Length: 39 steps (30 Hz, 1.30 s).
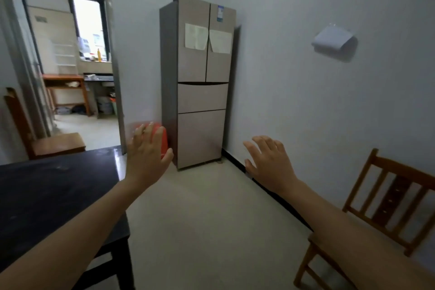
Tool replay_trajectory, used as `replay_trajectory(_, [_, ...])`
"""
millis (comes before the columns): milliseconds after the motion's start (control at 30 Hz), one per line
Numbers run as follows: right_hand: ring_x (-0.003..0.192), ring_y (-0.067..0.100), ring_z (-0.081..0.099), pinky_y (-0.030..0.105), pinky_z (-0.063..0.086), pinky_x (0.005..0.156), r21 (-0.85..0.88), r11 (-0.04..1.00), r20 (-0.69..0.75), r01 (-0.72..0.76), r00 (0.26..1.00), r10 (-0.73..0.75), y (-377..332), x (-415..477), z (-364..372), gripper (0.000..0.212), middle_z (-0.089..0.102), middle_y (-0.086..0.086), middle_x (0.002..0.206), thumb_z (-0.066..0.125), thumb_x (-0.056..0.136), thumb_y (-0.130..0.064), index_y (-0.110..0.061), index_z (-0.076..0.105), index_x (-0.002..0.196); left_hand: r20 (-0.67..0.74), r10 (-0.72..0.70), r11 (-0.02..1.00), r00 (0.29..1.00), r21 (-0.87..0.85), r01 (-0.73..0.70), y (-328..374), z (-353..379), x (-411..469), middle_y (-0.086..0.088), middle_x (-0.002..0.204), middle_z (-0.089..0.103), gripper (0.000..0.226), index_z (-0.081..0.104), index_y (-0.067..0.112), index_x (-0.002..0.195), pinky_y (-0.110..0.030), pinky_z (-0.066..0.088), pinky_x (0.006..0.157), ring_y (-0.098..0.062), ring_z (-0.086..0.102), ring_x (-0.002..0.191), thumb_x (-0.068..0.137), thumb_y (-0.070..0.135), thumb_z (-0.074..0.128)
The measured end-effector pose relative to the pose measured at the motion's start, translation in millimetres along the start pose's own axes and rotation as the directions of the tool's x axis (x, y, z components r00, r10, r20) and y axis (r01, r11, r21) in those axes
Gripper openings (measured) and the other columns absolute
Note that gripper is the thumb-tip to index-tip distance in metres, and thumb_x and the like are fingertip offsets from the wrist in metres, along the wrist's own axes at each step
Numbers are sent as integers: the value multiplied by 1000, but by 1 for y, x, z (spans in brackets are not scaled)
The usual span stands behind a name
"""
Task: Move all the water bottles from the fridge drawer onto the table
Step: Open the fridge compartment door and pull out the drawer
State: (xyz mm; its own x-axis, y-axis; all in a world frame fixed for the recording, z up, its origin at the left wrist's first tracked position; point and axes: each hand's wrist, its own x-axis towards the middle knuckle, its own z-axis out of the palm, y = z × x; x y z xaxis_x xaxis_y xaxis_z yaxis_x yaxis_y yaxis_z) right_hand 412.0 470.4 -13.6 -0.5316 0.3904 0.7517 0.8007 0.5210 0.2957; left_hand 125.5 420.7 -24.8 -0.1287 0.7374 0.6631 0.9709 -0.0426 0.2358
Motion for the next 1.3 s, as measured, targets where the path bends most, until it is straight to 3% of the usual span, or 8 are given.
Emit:
replay_trajectory(367, [82, 30, 64, 33, 50, 63, 49, 994, -30, 98, 995, -96, 41, 130, 210, 36, 66, 12, 93, 43, 74, -29, -12, 48, 105, 3, -108, 994, 994, 2, 108, -82, 133, 162, -22, 128, 51, 68, 53, 3, 118, -55, 37, 94, -43, 40, 122, 73, 48, 28])
replay_trajectory(533, [84, 31, 64, 35, 51, 63, 60, 998, 0, 37, 999, -37, 72, 194, 276, 38, 65, 14, 95, 44, 75, -32, -10, 56, 103, 10, -134, 991, 991, -25, 134, -110, 185, 233, -21, 128, 50, 70, 52, 4, 119, -55, 36, 93, -41, 39, 122, 73, 50, 26])
replay_trajectory(700, [82, 32, 65, 35, 51, 61, 63, 996, 53, 68, 996, -71, 102, 224, 360, 38, 66, 16, 95, 68, 65, -24, -6, 64, 98, 47, -140, 990, 989, -10, 140, -133, 252, 285, -19, 127, 51, 70, 51, 6, 122, -55, 36, 94, -40, 40, 122, 74, 50, 27])
replay_trajectory(900, [79, 32, 65, 35, 52, 58, 86, 993, 63, 87, 994, -92, 148, 253, 456, 39, 66, 15, 94, 75, 63, -22, -6, 65, 97, 60, -207, 978, 977, 3, 207, -154, 331, 343, -18, 127, 51, 69, 50, 7, 122, -52, 35, 98, -37, 42, 120, 75, 52, 26])
replay_trajectory(1133, [59, 27, 63, 30, 49, 44, 186, 975, 36, 121, 991, -129, 227, 316, 554, 35, 65, 11, 82, 71, 65, -23, -6, 66, 95, 36, -330, 943, 943, -26, 331, -155, 409, 431, -14, 131, 49, 76, 48, 9, 126, -45, 30, 104, -31, 40, 123, 74, 57, 21])
replay_trajectory(1300, [57, 25, 63, 30, 48, 43, 267, 962, 44, 53, 997, -67, 255, 353, 620, 40, 65, 8, 73, 45, 75, -33, -6, 67, 95, 33, -381, 924, 924, -28, 382, -160, 451, 473, -12, 128, 51, 77, 50, 10, 125, -46, 34, 102, -29, 41, 121, 73, 58, 21])
